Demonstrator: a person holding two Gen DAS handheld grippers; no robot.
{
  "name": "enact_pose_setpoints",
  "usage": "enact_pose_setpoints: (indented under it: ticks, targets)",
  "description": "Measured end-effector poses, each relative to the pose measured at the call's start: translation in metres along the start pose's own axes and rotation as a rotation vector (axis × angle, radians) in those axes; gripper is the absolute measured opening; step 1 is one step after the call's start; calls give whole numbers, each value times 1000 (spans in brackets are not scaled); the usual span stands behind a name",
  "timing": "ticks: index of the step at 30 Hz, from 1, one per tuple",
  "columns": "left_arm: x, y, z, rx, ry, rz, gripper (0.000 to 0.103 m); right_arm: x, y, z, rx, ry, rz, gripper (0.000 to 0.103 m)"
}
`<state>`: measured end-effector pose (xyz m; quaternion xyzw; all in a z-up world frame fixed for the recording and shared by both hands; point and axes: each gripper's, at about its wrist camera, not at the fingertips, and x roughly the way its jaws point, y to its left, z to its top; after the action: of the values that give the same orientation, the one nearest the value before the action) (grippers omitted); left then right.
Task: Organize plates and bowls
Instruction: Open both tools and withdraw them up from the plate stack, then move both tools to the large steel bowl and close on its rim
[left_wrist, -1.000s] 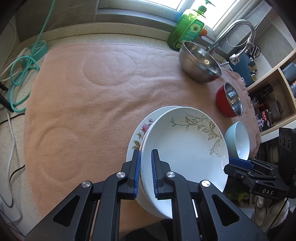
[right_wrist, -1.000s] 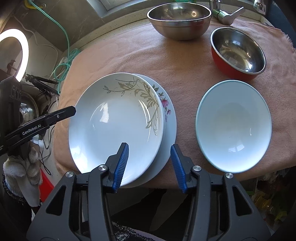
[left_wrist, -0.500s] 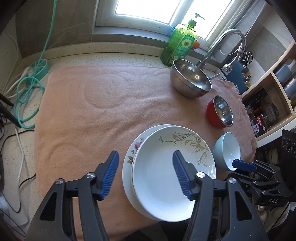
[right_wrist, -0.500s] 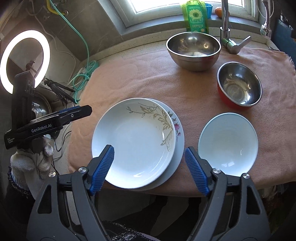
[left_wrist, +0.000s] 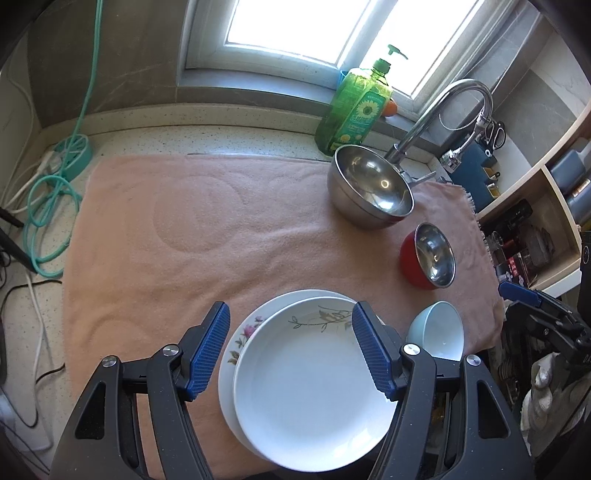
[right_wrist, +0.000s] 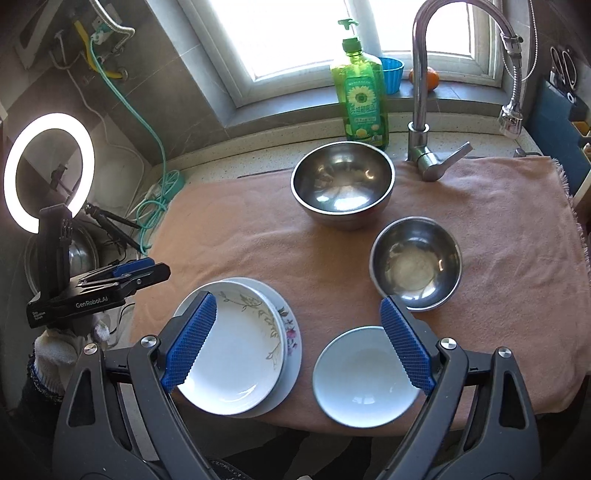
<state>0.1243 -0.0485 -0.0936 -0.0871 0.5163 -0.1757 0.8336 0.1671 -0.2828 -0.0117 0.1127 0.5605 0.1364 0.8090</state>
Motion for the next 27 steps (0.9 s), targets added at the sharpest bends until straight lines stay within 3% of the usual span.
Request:
enact_pose_setpoints:
  ticks: [6, 15, 18, 24, 27]
  targets:
    - [1, -10, 21, -36, -42, -15, 69, -10, -45, 41, 12, -36, -53, 92]
    - [18, -35, 57, -78, -75, -30, 69, 2, -97, 104, 26, -54, -45, 92]
    - [29, -45, 70, -79, -69, -42, 69, 20, -106, 121, 7, -7, -31, 91]
    - [59, -58, 95, -102, -36, -43, 66, 67, -114, 147, -15, 111, -1, 79]
    - [75, -58, 106, -128, -16, -50, 66, 92, -116, 154, -21, 166, 10, 65]
